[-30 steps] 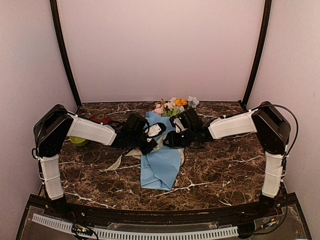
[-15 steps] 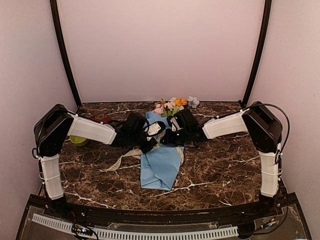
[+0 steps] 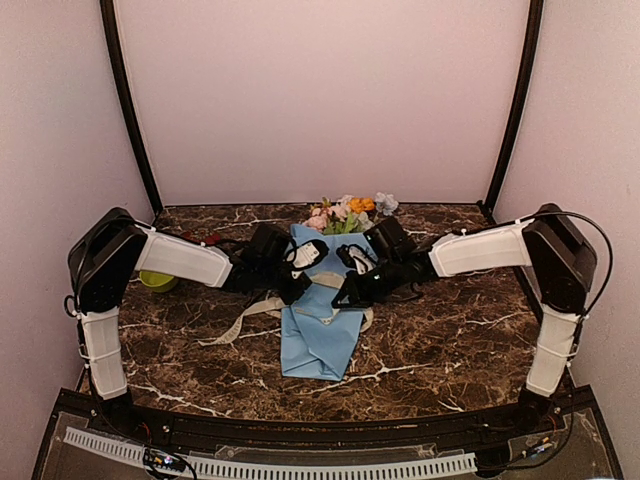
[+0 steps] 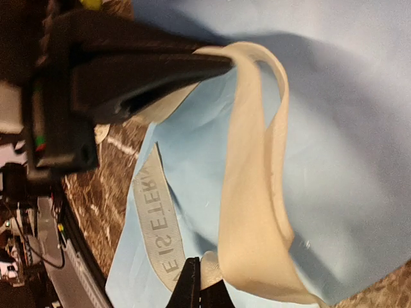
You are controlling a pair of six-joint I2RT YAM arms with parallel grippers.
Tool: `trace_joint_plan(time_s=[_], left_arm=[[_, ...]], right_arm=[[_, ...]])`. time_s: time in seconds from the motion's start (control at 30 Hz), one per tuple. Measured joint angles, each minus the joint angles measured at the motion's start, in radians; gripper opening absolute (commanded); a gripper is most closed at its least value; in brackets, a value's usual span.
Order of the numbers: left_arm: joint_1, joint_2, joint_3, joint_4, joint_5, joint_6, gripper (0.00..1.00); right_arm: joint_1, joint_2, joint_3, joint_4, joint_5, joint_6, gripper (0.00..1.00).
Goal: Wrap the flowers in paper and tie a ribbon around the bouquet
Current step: Cross the ribbon over the folded bouquet.
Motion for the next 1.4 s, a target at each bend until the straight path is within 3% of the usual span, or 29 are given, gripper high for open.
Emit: trace_joint_plan(time_s=[0.3,0.47,0.67,0.8,1.03,1.2,1.4], left_arm=[[-0.003,0.006,0.000,-0.001,0.011,-0.008,0.02],[-0.003,0.003,-0.009,0.001,0.043,-0.008,0.42],[0.006,-0.062,-0.022,-0.060,0.110,0.012,0.58],[0.007,-0.178,-0.040,-0.134,0.152,0.041,0.63],[0.050,-0.429,-0.224,-0.268,0.143,0.079,0.67],[0.109,-0.404,-0.275,-0.364,0.057,0.092,0.68],[0.189,-0.257,-0.227,-0.469,0.034,0.071,0.66]], right_arm=[[-0.007,-0.188,-0.050,-0.251,-0.092,-0.183,0.00],[-0.085,-0.245,-0.092,-0.329,-0.060,-0.223,0.00],[-0.117,-0.211,-0.104,-0.349,-0.036,-0.230,0.00],[-0.117,-0.169,-0.070,-0.353,-0.026,-0.238,0.00],[-0.117,-0.136,-0.006,-0.374,0.005,-0.267,0.00],[-0.117,-0.136,0.011,-0.382,0.006,-0.290,0.00],[-0.117,-0.135,0.042,-0.399,0.015,-0.309,0.00]])
